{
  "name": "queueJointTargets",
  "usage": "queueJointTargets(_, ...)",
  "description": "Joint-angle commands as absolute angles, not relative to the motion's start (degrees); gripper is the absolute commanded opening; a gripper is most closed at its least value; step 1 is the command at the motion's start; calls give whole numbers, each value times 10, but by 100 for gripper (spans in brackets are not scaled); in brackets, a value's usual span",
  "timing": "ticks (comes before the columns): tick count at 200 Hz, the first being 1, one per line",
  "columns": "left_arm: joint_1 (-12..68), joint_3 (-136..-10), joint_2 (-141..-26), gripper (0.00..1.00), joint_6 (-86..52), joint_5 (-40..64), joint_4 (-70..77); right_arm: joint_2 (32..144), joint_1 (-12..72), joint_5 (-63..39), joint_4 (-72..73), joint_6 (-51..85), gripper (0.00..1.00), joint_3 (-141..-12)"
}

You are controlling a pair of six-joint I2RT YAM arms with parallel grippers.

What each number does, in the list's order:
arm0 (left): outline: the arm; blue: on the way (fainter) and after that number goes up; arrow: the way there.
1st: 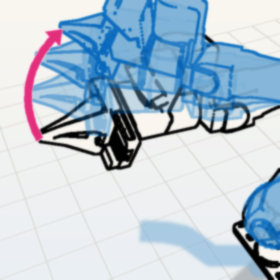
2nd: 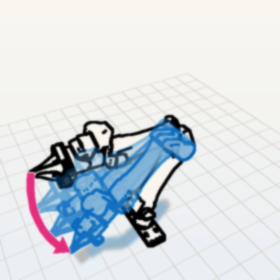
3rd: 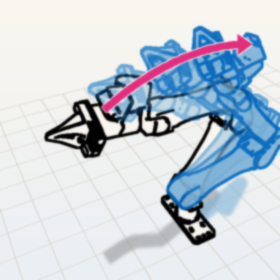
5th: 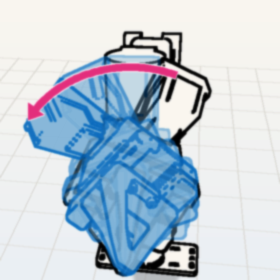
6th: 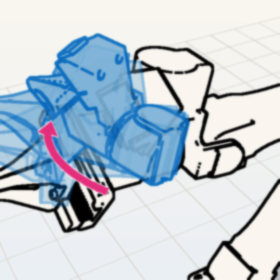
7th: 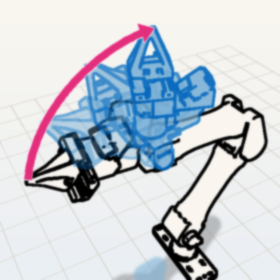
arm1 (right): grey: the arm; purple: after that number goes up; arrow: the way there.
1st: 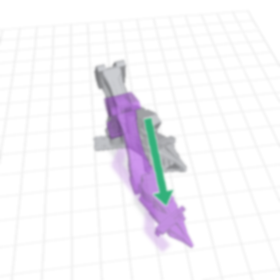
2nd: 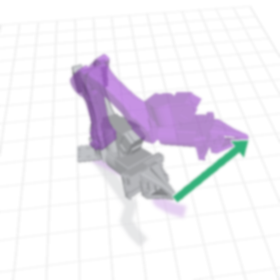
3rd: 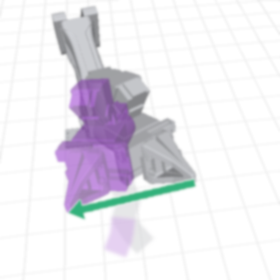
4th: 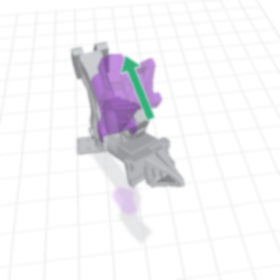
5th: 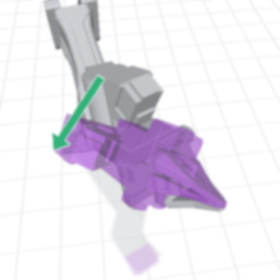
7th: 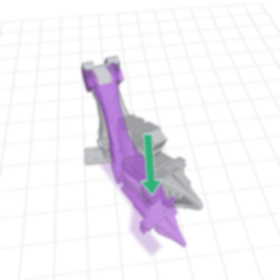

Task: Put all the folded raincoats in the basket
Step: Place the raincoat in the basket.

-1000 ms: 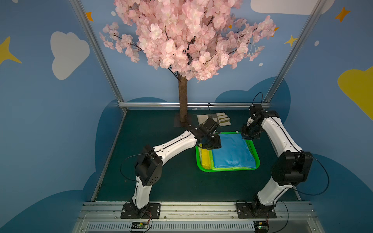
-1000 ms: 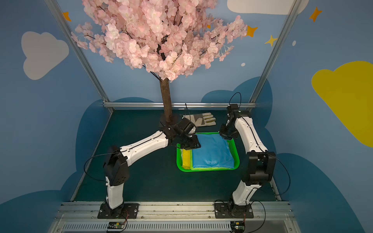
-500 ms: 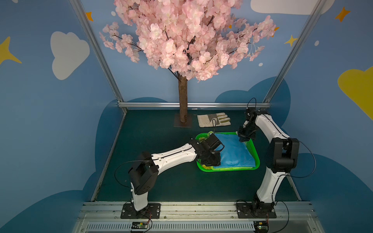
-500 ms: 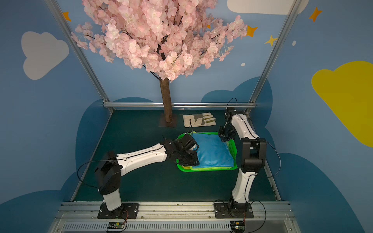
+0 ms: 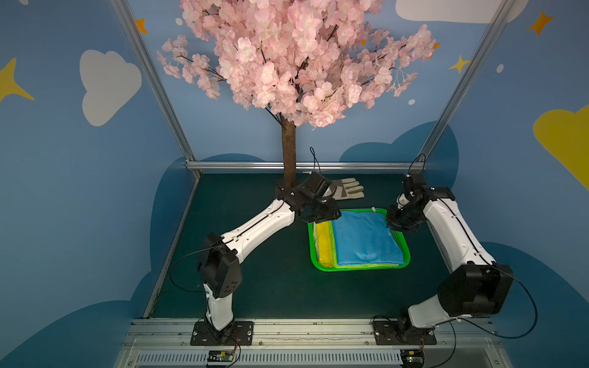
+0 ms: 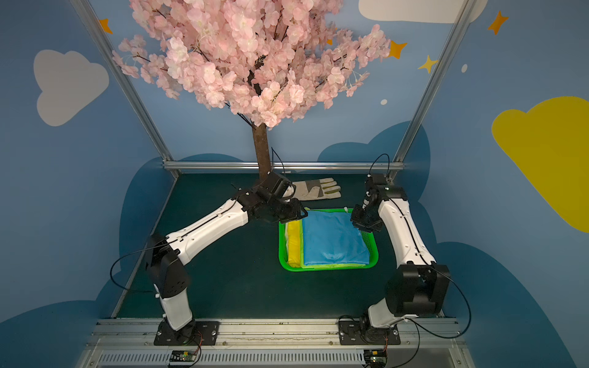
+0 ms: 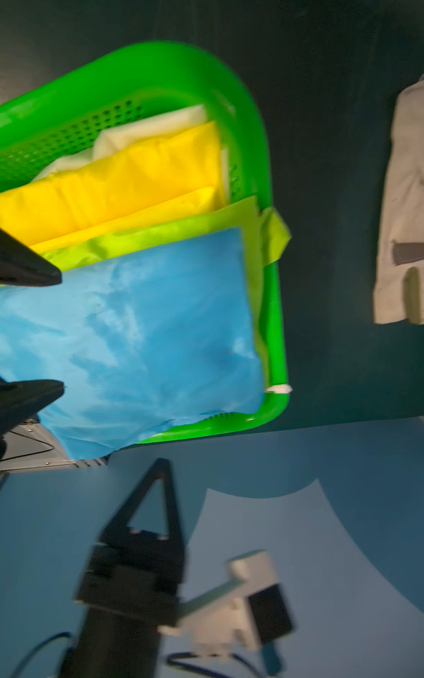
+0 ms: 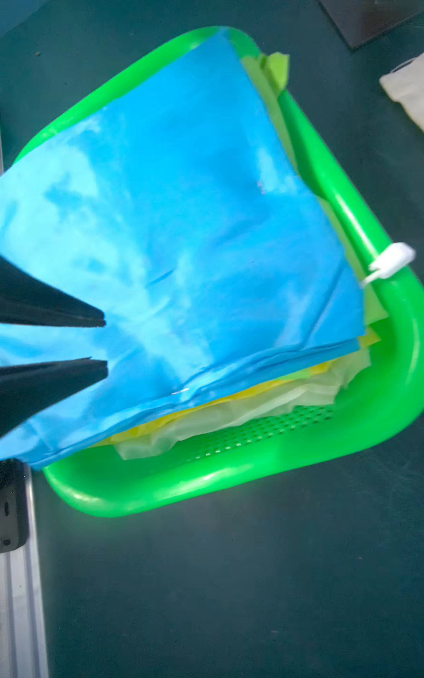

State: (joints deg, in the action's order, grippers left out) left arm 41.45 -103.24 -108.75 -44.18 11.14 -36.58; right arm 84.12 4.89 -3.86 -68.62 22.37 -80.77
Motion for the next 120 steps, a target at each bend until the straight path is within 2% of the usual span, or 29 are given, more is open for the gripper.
queueJointTargets(1, 410, -1072, -1151, 45, -404, 137, -384, 808, 66, -17, -712, 237, 24, -759)
queueJointTargets(56, 405, -1182, -1266, 42, -396, 188, -402, 750, 80, 36, -715, 249, 21, -685)
queueJointTargets(120, 397, -1121, -1247, 39, -395, 110, -429, 766, 79, 31, -692, 243, 19, -632)
